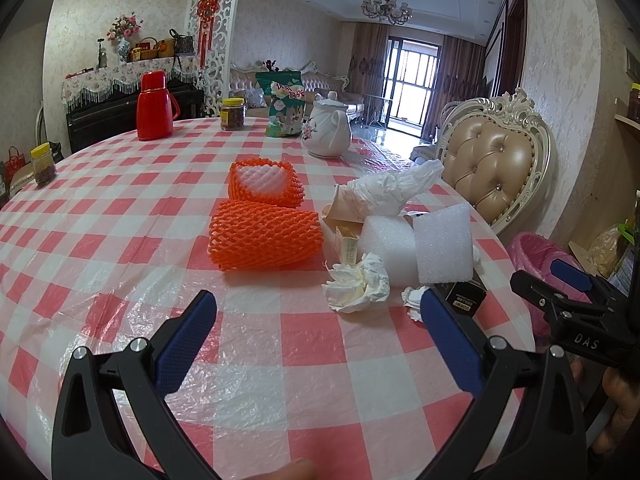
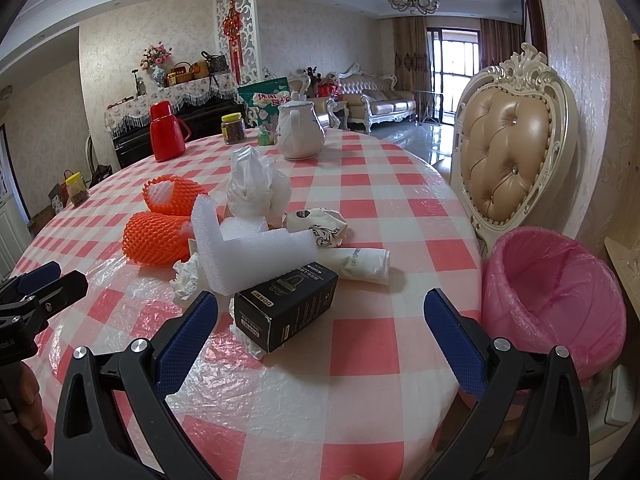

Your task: Collect trash

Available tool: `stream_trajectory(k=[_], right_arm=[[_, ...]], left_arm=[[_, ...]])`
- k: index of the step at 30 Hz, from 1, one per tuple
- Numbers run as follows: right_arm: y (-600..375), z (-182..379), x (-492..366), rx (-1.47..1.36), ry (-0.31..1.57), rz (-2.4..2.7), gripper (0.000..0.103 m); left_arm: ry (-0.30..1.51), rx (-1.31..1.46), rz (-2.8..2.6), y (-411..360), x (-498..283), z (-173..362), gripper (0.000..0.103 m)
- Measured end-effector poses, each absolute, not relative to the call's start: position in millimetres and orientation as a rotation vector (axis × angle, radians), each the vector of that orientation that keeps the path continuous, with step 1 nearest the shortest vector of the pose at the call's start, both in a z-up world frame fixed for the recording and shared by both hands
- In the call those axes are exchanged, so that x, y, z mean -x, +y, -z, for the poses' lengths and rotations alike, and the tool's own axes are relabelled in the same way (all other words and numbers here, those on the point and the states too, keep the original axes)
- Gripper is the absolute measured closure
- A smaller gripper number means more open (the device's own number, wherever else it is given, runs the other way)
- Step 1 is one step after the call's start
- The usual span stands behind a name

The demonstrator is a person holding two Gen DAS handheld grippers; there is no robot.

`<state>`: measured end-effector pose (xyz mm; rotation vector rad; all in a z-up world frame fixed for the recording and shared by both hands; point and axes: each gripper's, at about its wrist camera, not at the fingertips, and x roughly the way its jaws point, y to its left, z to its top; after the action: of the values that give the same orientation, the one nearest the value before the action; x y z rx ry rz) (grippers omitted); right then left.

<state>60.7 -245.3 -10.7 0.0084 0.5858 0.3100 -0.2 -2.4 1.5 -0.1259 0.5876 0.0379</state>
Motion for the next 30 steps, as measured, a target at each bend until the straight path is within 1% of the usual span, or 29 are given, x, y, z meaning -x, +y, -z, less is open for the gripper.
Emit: stream_trajectory(k=[30], right_arm=[[-246.3,10.8,-60.5,-0.011,0.587,-0.311,0.006]], left_arm=[[0.59,0.125,-0.036,-5.2,-1.5,2.1,0.005]])
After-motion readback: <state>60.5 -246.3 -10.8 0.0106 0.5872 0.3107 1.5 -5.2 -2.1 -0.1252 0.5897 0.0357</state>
